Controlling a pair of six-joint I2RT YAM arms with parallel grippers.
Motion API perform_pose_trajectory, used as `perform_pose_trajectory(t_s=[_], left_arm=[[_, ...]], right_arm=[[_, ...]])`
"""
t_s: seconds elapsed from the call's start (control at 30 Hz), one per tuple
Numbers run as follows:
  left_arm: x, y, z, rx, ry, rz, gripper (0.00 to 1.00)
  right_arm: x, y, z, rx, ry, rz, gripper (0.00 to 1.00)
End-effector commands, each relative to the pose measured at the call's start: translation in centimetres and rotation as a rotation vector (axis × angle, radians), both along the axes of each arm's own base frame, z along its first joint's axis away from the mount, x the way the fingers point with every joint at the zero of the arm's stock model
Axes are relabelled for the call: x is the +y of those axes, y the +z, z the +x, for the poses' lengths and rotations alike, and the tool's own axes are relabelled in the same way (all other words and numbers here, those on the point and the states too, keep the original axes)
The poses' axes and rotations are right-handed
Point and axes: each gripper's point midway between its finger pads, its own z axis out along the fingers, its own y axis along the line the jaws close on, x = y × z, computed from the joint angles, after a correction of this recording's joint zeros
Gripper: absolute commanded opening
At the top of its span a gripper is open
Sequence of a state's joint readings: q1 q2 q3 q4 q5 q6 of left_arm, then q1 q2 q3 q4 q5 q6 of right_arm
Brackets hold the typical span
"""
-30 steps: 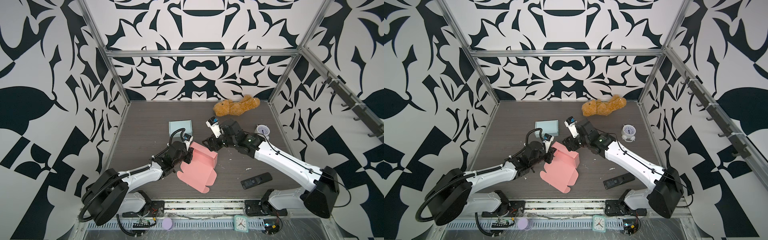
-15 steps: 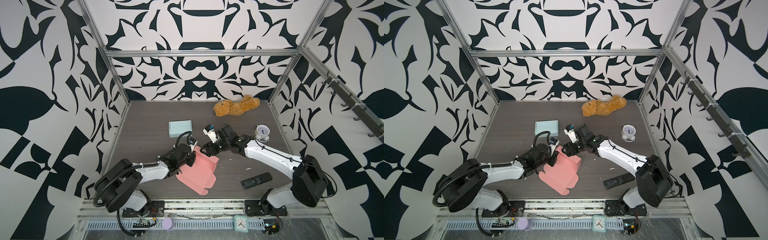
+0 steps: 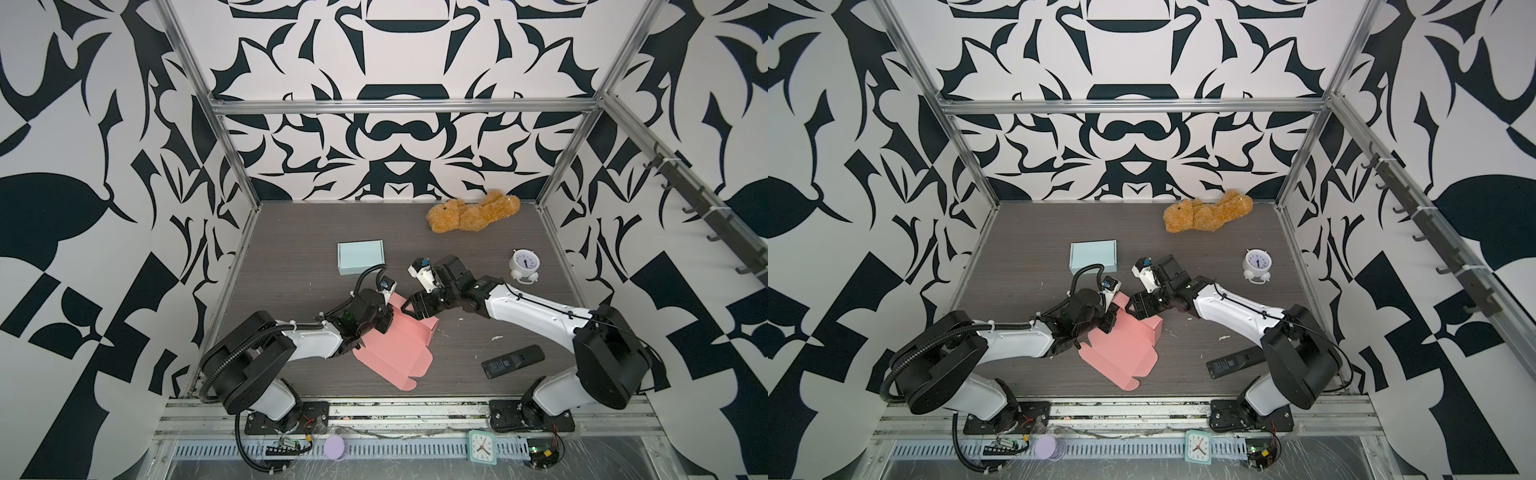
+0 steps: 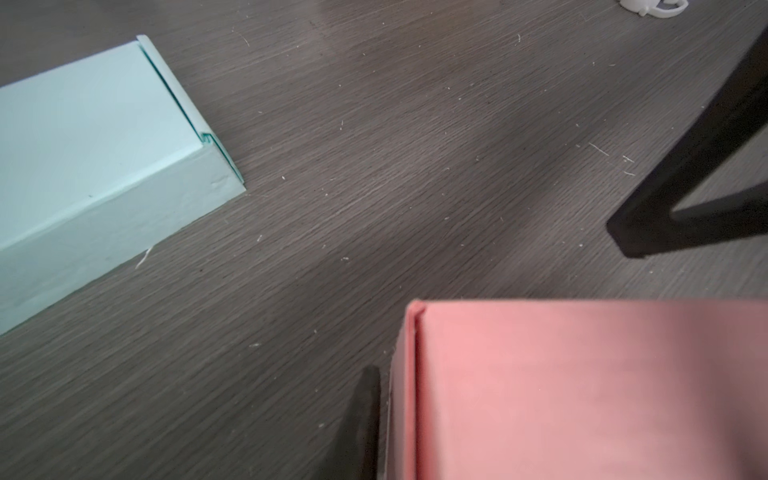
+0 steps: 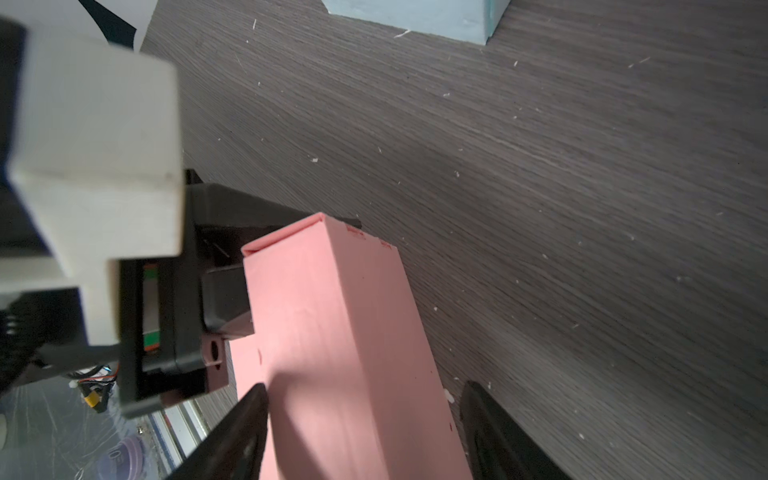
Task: Fold the paper box
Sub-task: 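Pinch the pink box's corner wall with the right gripper while the left holds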
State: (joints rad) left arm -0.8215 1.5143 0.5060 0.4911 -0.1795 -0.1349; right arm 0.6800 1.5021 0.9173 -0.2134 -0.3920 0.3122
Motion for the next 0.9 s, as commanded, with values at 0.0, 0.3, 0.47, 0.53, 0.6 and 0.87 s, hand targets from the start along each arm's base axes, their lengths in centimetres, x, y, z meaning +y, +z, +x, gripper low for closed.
perform_pose_trajectory(t_s=[0.0, 0.3, 0.47, 0.53, 0.6, 0.87], left_arm=[[-0.1, 0.0, 0.2, -0.005, 0.016, -0.014, 0.21], [0.7, -0.3, -0.3, 0.014, 0.041, -0.025, 0.29], [1.2, -0.6, -0.8, 0.024, 0.052, -0.029, 0.33], [1.3, -0.6, -1.2, 0.027, 0.049, -0.028, 0.34], [1.4, -0.6, -1.4, 0.028, 0.049, -0.030, 0.36], [1.9, -0.1, -2.8, 0.037, 0.063, -0.030, 0.40]], right_arm=[[-0.1, 1.2, 0.1, -0.027, -0.004, 0.025, 0.76], [-0.6, 1.2, -0.2, -0.074, 0.012, -0.054, 0.78], [-0.5, 0.8, -0.4, -0.116, 0.040, -0.142, 0.78], [-0.6, 0.7, -0.4, -0.125, 0.042, -0.162, 0.78], [-0.6, 0.7, -0.4, -0.130, 0.042, -0.165, 0.78], [-0.6, 0.4, -0.1, -0.138, 0.041, -0.185, 0.76]])
